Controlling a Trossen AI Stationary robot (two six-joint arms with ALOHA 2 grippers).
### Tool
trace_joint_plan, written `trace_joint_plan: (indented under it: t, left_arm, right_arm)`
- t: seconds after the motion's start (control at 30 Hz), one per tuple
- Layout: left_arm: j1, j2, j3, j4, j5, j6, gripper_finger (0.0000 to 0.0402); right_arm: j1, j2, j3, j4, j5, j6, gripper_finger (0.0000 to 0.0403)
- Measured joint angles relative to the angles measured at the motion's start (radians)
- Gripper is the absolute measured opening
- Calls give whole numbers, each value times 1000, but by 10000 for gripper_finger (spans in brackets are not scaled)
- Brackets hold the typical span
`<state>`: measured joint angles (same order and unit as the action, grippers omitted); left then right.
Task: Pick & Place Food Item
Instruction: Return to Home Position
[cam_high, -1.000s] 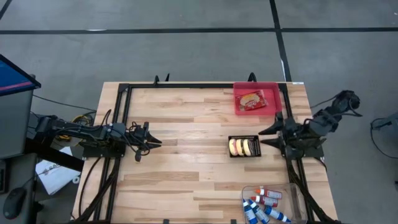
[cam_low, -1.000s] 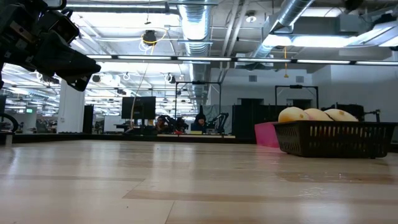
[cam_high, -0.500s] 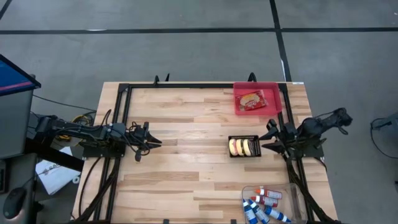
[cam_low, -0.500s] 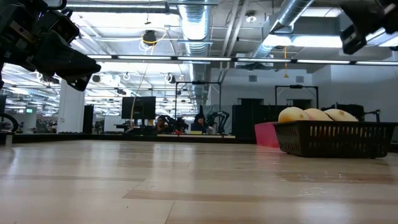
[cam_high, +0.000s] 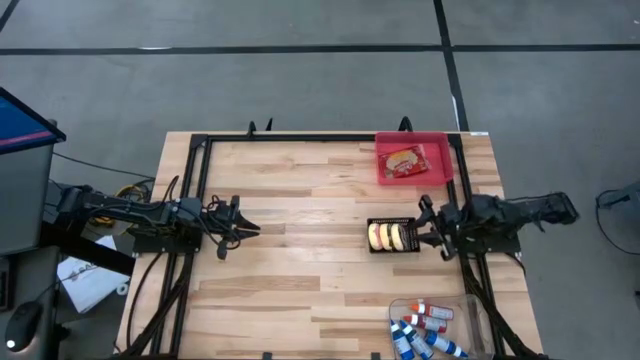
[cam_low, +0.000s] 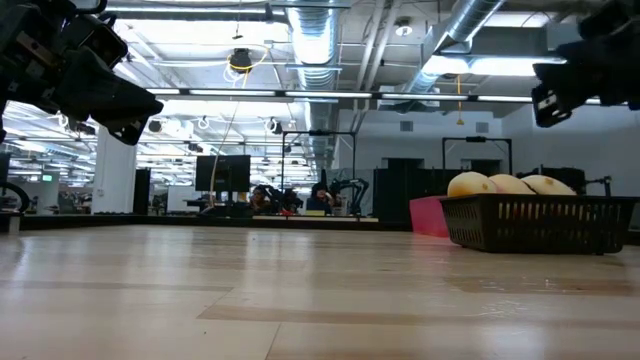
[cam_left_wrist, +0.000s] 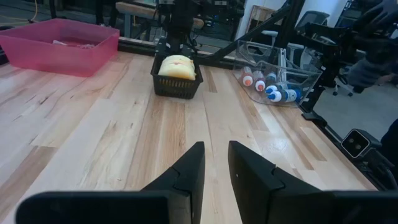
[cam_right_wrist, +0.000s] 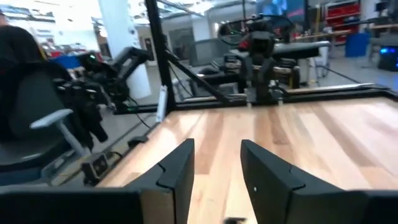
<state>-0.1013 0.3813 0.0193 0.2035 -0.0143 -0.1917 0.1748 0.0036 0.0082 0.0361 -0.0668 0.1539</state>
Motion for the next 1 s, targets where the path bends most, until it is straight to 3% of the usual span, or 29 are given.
trace_joint_plan:
  t: [0.4, 1.0]
  left_arm:
    - [0, -1, 0, 0, 0, 0, 68]
    - [0, -1, 0, -1, 0, 0, 68]
  right_arm:
    - [-115, 8, -1, -20, 87, -79, 120]
    - [-118, 8, -2, -20, 89, -75, 120]
